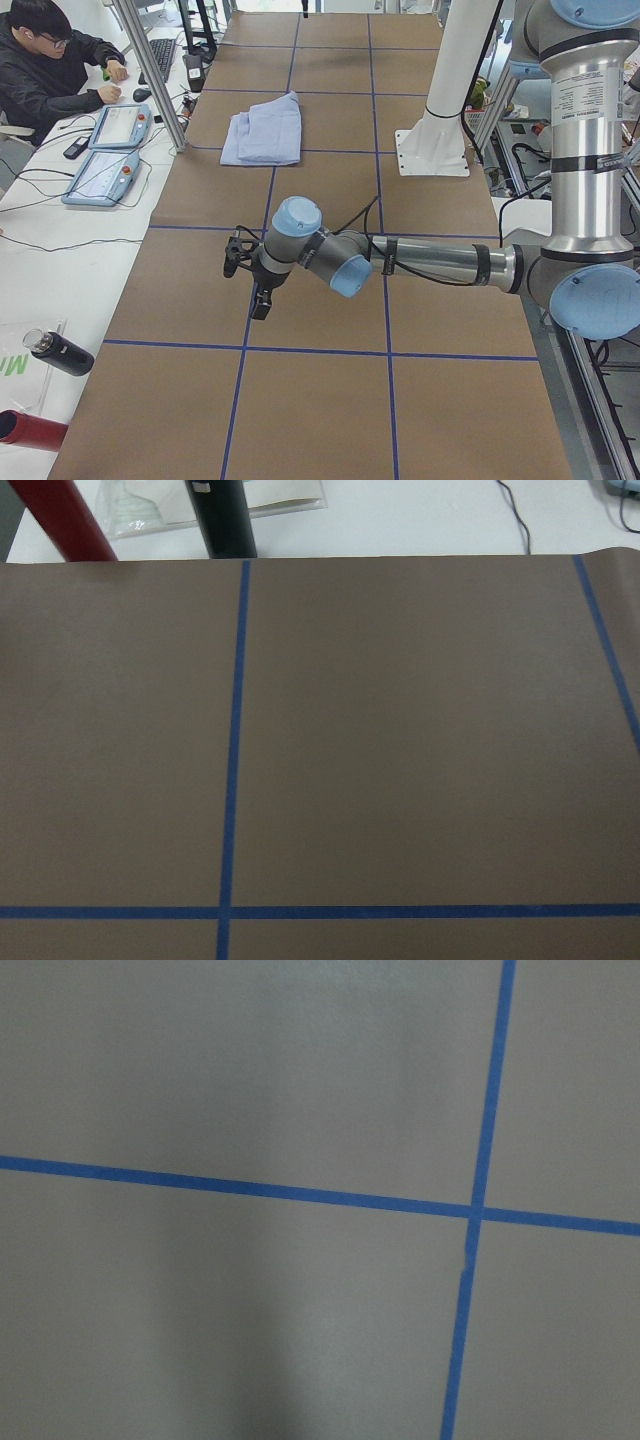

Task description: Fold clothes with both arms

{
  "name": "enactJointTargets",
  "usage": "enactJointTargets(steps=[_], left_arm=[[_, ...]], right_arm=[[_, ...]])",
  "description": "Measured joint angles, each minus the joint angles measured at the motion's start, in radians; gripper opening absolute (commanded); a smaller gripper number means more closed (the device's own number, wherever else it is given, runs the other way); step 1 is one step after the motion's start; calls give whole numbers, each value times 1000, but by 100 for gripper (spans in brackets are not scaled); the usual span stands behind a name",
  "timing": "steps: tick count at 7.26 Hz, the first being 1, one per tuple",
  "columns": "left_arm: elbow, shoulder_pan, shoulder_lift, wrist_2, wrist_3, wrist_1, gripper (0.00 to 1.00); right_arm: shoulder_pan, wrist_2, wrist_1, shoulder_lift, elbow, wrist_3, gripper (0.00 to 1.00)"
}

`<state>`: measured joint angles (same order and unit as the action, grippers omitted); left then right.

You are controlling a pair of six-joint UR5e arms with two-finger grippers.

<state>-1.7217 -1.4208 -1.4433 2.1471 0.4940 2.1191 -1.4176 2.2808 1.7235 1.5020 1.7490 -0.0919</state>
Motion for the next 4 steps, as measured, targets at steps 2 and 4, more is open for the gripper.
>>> enactJointTargets(steps=[2, 4], left_arm=[[-52, -61, 36, 9, -224, -144, 100], [-191, -105, 7, -56, -424, -499, 100]], right_arm=[[-2, -41, 0, 31, -1, 2, 100], [-4, -46, -1, 47, -2, -4, 100]])
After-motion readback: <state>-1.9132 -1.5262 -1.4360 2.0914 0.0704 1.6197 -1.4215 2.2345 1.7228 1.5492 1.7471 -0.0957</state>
